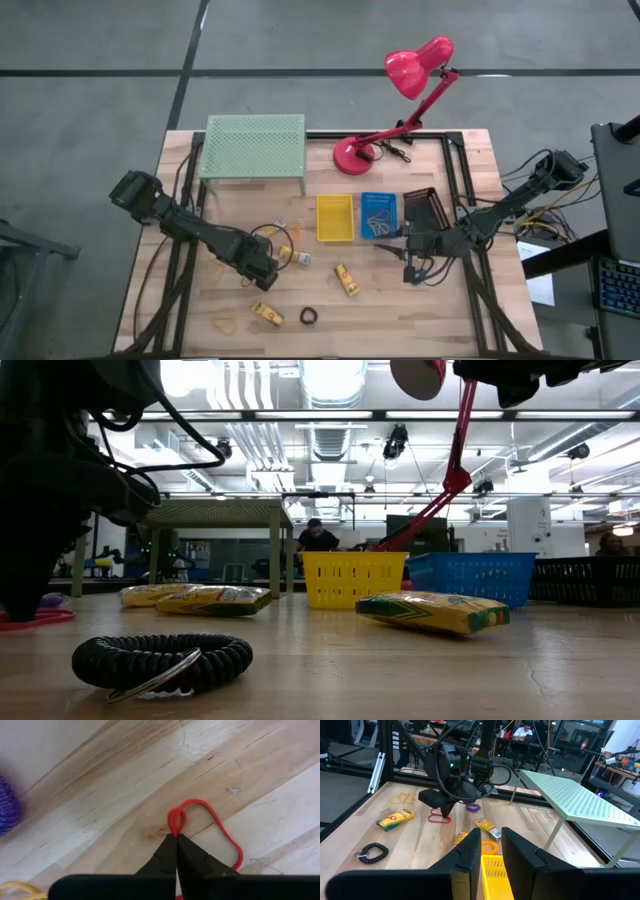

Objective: Pick & Place Office Desk Supplies
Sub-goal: Put the red rubber band into the blue basket

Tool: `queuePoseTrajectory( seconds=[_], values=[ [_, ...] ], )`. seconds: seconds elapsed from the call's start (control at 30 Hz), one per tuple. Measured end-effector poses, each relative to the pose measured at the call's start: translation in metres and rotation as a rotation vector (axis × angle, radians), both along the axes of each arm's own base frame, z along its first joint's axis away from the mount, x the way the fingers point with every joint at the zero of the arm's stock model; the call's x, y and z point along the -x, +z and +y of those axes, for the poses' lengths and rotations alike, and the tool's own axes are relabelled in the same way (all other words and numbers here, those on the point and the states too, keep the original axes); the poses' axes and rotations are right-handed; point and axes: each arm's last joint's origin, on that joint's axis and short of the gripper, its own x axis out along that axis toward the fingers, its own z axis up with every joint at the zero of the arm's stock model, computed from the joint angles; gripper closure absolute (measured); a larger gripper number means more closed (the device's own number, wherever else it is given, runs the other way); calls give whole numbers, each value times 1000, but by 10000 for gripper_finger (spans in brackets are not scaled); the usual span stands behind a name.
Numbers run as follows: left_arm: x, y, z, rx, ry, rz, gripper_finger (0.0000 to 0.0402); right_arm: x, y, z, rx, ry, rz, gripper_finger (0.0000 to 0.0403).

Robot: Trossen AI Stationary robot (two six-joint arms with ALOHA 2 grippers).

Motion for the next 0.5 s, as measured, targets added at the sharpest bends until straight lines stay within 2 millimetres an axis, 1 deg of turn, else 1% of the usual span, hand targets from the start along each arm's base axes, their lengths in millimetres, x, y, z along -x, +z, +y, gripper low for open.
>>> queuePoseTrajectory(
  seconds=[0.17, 0.33, 0.5],
  values=[
    [1, 5, 1, 14, 1, -11, 400, 0, 0, 0, 0, 0, 0, 322],
    [4, 28, 2, -15, -7, -76, 401, 0, 0, 0, 0, 0, 0, 316],
    [9, 50, 8, -63, 5, -208, 401, 0, 0, 0, 0, 0, 0, 314]
  ],
)
